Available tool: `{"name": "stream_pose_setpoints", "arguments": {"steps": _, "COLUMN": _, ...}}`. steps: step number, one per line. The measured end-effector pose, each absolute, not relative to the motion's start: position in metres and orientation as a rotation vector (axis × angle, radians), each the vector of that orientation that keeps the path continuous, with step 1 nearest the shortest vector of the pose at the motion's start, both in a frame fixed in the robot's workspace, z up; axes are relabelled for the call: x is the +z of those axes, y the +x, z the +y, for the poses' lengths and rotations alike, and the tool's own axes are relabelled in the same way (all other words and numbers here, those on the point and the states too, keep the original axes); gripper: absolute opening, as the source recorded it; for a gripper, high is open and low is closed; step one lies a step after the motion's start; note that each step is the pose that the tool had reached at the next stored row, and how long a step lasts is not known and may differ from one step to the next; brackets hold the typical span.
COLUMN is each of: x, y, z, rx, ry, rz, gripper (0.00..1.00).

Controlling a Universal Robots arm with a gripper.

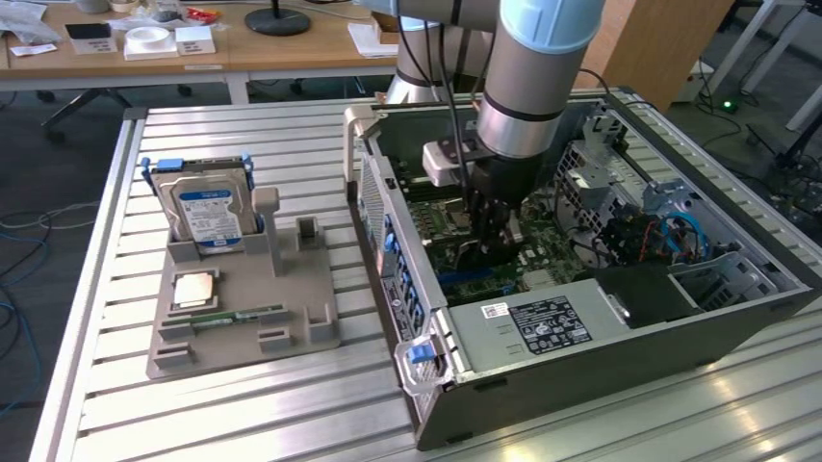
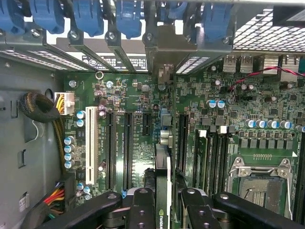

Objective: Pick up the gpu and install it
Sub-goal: 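Insert the gpu into the slot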

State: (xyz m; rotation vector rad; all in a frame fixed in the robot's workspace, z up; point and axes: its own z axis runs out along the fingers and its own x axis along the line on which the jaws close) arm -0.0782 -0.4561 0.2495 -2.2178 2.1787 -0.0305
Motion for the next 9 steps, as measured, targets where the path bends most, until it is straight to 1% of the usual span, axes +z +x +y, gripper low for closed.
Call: {"name": "stream_pose_setpoints", "arguments": {"steps": 9, "x": 0.2479, "y": -0.0783, "z": -0.4562, "rx": -0.031, "ry": -2.218, "rz": 2.179, "gripper": 0.26}}
